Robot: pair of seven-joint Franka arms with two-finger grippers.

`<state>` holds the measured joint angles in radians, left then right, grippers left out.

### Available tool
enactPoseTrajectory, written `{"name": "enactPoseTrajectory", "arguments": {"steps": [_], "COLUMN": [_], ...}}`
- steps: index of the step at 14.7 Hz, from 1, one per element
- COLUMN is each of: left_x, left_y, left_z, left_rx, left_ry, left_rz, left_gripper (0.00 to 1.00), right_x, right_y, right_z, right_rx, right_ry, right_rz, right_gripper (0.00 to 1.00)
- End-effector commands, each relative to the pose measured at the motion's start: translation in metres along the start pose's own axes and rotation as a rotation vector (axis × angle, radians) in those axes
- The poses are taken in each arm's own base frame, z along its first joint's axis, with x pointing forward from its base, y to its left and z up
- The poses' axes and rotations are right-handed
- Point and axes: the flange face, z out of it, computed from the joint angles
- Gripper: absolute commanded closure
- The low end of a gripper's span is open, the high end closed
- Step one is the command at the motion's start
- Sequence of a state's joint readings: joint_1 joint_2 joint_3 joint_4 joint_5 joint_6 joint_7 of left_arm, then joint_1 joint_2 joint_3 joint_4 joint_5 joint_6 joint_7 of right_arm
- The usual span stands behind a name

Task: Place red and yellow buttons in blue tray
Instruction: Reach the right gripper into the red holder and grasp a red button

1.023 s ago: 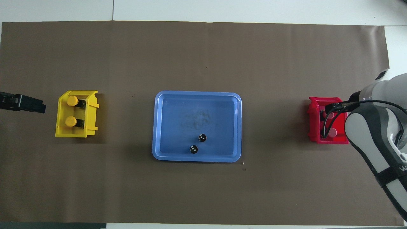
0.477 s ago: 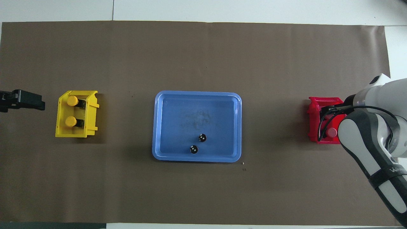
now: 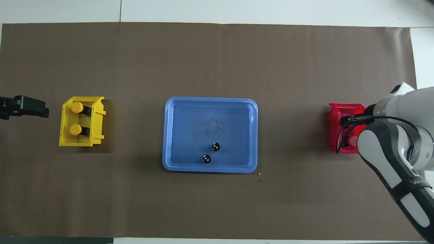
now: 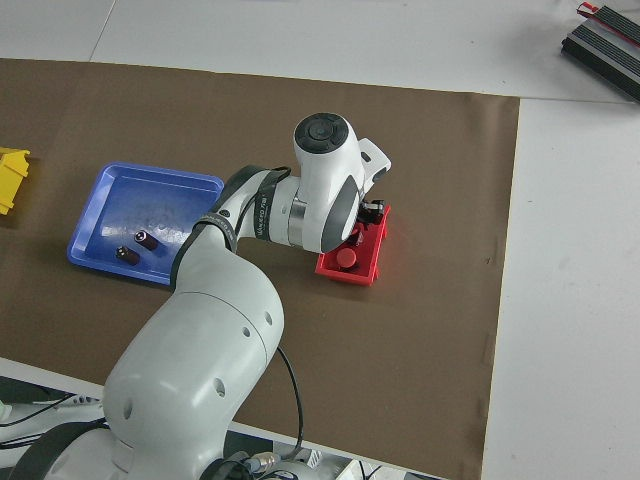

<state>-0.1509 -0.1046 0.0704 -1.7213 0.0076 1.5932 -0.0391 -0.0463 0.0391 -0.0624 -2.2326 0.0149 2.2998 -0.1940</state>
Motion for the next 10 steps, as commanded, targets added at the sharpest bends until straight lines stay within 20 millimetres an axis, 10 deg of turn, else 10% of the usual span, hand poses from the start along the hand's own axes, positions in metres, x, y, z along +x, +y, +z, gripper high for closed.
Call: {"name": "enactPoseTrajectory", "arguments": {"steps": [1,6,10], "left_x": [-0.007,-0.007,-0.008], "left_y": [0.003,0.002,0.000], "left_z": [-0.003,-0.002,-0.002], "left_rx": [-0.006,-0.006,-0.006], "left_ry": [0.002,0.003,-0.003], "left_rz": [-0.003,-0.003,-0.008], "left_gripper": [0.00,0.00,0.00], "right_x": [-0.007,-0.002,0.038], "right_y": [0.000,0.000,0.005], "right_z": [0.005,0.003,-0.053], "right_rx": [0.007,0.008,0.014], "right_ry": [0.020,0.001,-0.081], "right_rz": [-0.001,-0.022,-0.125], "right_gripper": [0.44,0.82,0.84]}}
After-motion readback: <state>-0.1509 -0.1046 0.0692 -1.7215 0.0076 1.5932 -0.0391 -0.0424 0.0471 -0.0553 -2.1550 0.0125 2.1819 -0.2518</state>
